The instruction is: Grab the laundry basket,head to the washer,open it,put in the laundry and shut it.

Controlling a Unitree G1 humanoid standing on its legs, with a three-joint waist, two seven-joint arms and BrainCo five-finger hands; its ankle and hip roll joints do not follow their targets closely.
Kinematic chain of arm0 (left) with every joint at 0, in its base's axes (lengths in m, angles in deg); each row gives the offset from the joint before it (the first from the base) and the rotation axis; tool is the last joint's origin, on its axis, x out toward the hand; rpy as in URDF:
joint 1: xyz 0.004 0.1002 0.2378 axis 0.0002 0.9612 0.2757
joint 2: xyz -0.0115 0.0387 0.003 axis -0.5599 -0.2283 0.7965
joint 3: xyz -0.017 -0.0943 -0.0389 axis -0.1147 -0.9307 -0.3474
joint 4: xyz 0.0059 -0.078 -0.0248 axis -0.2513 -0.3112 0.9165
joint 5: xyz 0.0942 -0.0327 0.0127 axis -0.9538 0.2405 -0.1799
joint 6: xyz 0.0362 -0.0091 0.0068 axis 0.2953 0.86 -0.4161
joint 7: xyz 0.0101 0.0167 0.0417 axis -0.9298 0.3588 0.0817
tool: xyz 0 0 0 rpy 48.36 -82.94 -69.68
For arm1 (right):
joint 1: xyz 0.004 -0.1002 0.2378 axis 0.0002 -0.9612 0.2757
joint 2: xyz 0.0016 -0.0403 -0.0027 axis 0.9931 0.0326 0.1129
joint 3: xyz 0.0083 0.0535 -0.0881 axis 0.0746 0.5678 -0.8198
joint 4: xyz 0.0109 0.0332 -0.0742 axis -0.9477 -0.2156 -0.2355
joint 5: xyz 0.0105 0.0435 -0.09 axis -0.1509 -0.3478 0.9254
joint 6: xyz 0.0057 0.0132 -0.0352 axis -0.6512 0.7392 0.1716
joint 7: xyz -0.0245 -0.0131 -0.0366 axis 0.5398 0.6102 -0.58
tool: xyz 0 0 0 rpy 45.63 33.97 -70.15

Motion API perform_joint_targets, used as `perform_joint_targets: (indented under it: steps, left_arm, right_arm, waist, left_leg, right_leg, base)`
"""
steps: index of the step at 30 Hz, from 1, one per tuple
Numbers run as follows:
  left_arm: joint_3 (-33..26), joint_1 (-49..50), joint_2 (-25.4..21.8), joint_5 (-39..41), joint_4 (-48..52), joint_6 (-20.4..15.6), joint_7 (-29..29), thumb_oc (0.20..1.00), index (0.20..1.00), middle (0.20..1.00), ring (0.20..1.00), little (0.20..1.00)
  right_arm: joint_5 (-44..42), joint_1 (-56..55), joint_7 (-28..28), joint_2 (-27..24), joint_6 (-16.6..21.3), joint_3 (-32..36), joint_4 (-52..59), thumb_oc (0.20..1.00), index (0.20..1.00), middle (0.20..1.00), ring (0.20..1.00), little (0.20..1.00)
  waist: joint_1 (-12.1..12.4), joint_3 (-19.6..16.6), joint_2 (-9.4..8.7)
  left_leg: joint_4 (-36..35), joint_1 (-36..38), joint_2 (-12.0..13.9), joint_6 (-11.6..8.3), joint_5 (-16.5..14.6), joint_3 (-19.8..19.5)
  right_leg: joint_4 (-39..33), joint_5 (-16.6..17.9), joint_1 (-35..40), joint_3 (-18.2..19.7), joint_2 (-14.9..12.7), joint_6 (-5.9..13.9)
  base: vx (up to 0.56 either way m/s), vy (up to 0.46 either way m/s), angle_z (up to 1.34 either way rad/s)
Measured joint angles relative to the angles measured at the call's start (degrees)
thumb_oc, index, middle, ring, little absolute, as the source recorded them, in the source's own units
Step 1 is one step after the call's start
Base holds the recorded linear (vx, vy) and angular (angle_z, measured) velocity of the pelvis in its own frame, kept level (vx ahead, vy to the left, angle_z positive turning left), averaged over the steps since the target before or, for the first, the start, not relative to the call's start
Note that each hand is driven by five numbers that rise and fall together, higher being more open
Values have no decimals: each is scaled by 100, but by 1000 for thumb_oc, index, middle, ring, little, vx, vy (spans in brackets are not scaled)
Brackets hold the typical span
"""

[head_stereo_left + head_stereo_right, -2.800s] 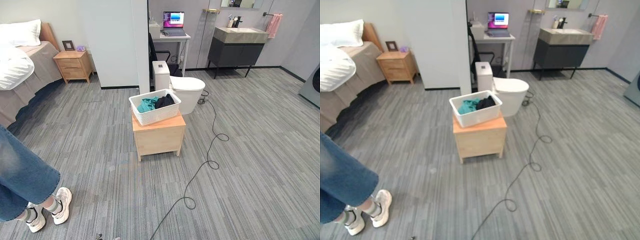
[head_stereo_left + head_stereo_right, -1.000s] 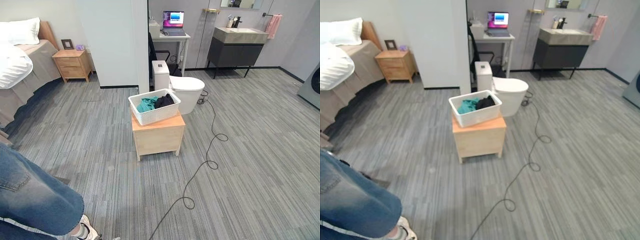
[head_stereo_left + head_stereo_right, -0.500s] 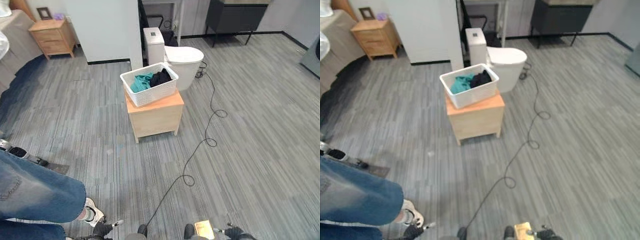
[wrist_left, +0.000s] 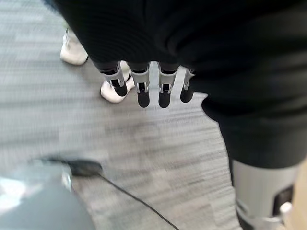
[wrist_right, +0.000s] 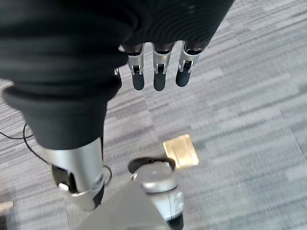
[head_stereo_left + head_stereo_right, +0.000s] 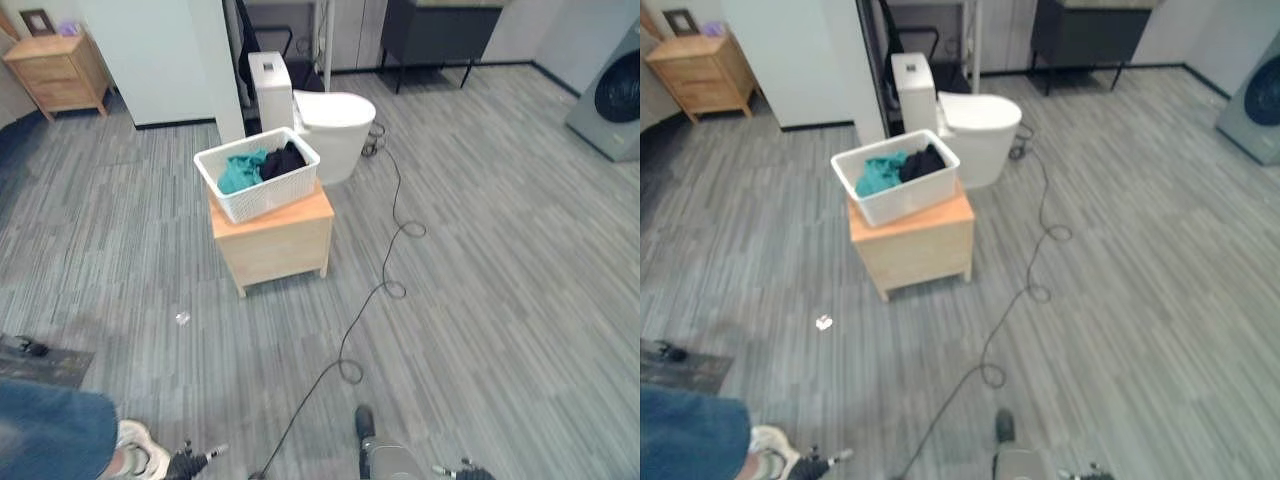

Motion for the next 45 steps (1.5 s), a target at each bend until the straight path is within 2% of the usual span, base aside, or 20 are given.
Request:
perform_joint_targets:
  steps: [3, 4, 5, 6, 7, 9, 12, 15, 21, 25, 27, 28, 31, 33, 34, 36, 38, 40, 41, 45]
  left_arm:
    - [-21, -109, -111, 122, 214, -6, 2, 1000, 1000, 1000, 1000, 1000]
    - [-41, -49, -121, 216, 217, -3, 2, 1000, 1000, 1000, 1000, 1000]
    - [-36, -36, -186, 274, 245, 3, 15, 1000, 1000, 1000, 1000, 1000]
    - [-31, -53, -221, 277, 246, 4, 8, 1000, 1000, 1000, 1000, 1000]
    - [-12, -42, -264, 272, 340, 13, -6, 1000, 1000, 1000, 1000, 1000]
    - [-15, -43, -269, 269, 805, -3, -30, 1000, 1000, 1000, 1000, 1000]
    - [-86, -36, -237, 273, 968, -4, -35, 1000, 1000, 1000, 1000, 1000]
    - [-279, 136, -276, 301, 996, 2, -85, 1000, 1000, 1000, 1000, 1000]
    - [-679, 149, -368, 545, 1013, 0, -76, 1000, 1000, 1000, 1000, 1000]
    - [-903, 46, -320, 777, 1249, -5, 63, 1000, 1000, 1000, 1000, 1000]
    - [-994, 5, -311, 774, 1489, -28, 256, 1000, 1000, 1000, 1000, 1000]
    - [-962, -3, -310, 761, 1609, -76, 370, 1000, 1000, 1000, 1000, 1000]
    - [-981, -15, -354, 749, 1777, -109, 585, 1000, 1000, 1000, 1000, 1000]
    - [-984, 51, -356, 738, 1978, -116, 630, 1000, 1000, 1000, 1000, 1000]
    - [-1038, 32, -369, 704, 2269, -169, 728, 1000, 1000, 1000, 1000, 1000]
    - [-1097, -76, -351, 703, 2304, -157, 782, 1000, 1000, 1000, 1000, 1000]
    - [-1254, -242, -391, 699, 2609, -117, 929, 1000, 1000, 1000, 1000, 1000]
    - [-1214, -302, -505, 649, 2723, -135, 1005, 1000, 1000, 1000, 1000, 1000]
    - [-1191, -284, -624, 647, 2884, -130, 1025, 1000, 1000, 1000, 1000, 1000]
    - [-1233, -36, -725, 646, 3249, -148, 1135, 1000, 1000, 1000, 1000, 1000]
  right_arm:
    - [-44, 56, 4, 34, 48, 77, 142, 1000, 1000, 1000, 1000, 1000]
    - [-122, -1, -1, 6, 108, 73, 307, 1000, 1000, 1000, 1000, 1000]
    - [-179, -47, 10, 33, 131, 54, 507, 1000, 1000, 1000, 1000, 1000]
    - [-227, -8, 16, 36, 205, -5, 515, 1000, 1000, 1000, 1000, 1000]
    - [-264, -37, 21, -53, 179, -88, 890, 1000, 1000, 1000, 1000, 1000]
    - [-259, -165, 13, -402, 193, -16, 1810, 1000, 1000, 1000, 1000, 1000]
    - [-248, -251, 14, -834, 211, 205, 2796, 1000, 1000, 1000, 1000, 1000]
    - [-194, 150, 16, -928, 201, 208, 2892, 1000, 1000, 1000, 1000, 1000]
    - [24, 1060, 14, -947, 148, -182, 3000, 1000, 1000, 1000, 1000, 1000]
    - [25, 1485, 17, -937, 150, -297, 3317, 1000, 1000, 1000, 1000, 1000]
    - [36, 1319, 17, -939, 165, -294, 3646, 1000, 1000, 1000, 1000, 1000]
    - [136, 1111, 28, -945, 128, -254, 3762, 1000, 1000, 1000, 1000, 1000]
    - [260, 787, 68, -756, 113, -258, 3884, 1000, 1000, 1000, 1000, 1000]
    - [260, 649, 131, -761, 112, -223, 3910, 1000, 1000, 1000, 1000, 1000]
    - [265, 525, 151, -750, 90, -117, 3911, 1000, 1000, 1000, 1000, 1000]
    - [307, 506, 184, -756, 90, -34, 3920, 1000, 1000, 1000, 1000, 1000]
    - [389, 460, 274, -721, 80, -4, 4037, 1000, 1000, 1000, 1000, 1000]
    - [410, 350, 282, -728, 57, -40, 4032, 1000, 1000, 1000, 1000, 1000]
    - [411, 293, 292, -711, 54, -41, 3984, 1000, 1000, 1000, 1000, 1000]
    - [437, 281, 303, -681, -4, -47, 3710, 1000, 1000, 1000, 1000, 1000]
  waist:
    - [188, 38, -417]
    - [211, -14, -417]
    - [207, -48, -549]
    - [184, -24, -582]
    - [174, -15, -648]
    - [190, 68, -557]
    - [259, 275, -291]
    - [521, 344, -293]
    - [1044, 663, -597]
    - [1192, 716, -722]
    - [1233, 636, -633]
    - [1254, 448, -470]
    - [1299, 286, -561]
    - [1193, 189, -531]
    - [1148, 105, -573]
    - [1106, 98, -484]
    - [937, 287, -170]
    - [794, 386, -61]
    - [684, 407, -103]
    - [759, 315, -441]
  left_leg:
    - [2968, -1531, -54, 319, 696, 65]
    - [3244, -1799, -1, 346, 1787, -31]
    - [3619, -1962, 258, 418, 2073, 306]
    - [3803, -2053, 516, 420, 1868, 602]
    - [3653, -2131, 661, 318, 1430, 1163]
    - [2560, -2194, 359, 82, 705, 1902]
    - [989, -2230, -245, 54, 704, 1933]
    - [-530, -2241, -1097, 14, 760, 953]
    - [-946, -2538, -1203, 68, 1063, -10]
    - [-508, -2611, -1136, 258, 1138, 524]
    - [-154, -2470, -1146, 569, 1033, 1103]
    - [-165, -2240, -1190, 958, 1007, 1258]
    - [-288, -1702, -1521, 1443, 1221, 1239]
    - [-252, -1633, -1606, 1347, 1348, 1182]
    - [-257, -1398, -1870, 1484, 1041, 984]
    - [-213, -1262, -1989, 1607, 869, 834]
    - [-351, -939, -1886, 1538, 824, 343]
    - [-498, -607, -1821, 1300, 924, 95]
    - [-576, -398, -1804, 1179, 845, -98]
    - [-432, -211, -1803, 870, 519, -67]
  right_leg:
    - [-211, -47, 426, -211, 211, -494]
    - [-157, -80, 494, -273, 425, -770]
    - [-305, -190, 621, -356, 420, -717]
    - [-333, -240, 746, -437, 526, -759]
    - [-347, -500, 964, -490, 640, -1100]
    - [-645, -359, 1224, -561, 608, -925]
    - [-875, -346, 1458, -608, 611, -817]
    - [-1263, -391, 1875, -288, 736, -731]
    - [-1402, -622, 2582, 367, 1126, -491]
    - [-1445, -777, 3092, 629, 1075, -260]
    - [-1424, -856, 3416, 569, 1055, -157]
    - [-1330, -877, 3564, 567, 1082, -126]
    - [44, -1090, 3312, 281, 724, 115]
    - [930, -1045, 2988, -31, 615, -61]
    - [2211, -1137, 2393, -163, 241, -43]
    - [3144, -1211, 1825, -44, -7, 28]
    - [3809, -1451, 847, -473, -254, 23]
    - [3376, -1605, 385, -725, -357, 44]
    - [2393, -1650, 276, -862, -402, 94]
    - [595, -941, 214, -942, -483, 156]
  base:
    - [206, -460, 11]
    - [146, -207, -13]
    - [207, -186, 8]
    - [311, -223, 33]
    - [374, -141, 44]
    - [227, -82, 27]
    - [234, -4, 7]
    - [377, 1, -43]
    - [360, 80, -61]
    - [409, 269, -40]
    - [456, 339, -3]
    - [491, 356, 9]
    - [410, 323, 0]
    - [304, 275, 25]
    - [182, 167, 21]
    - [241, 177, 14]
    - [299, 108, 35]
    - [217, -16, 65]
    - [99, -41, 71]
    - [92, -74, 39]
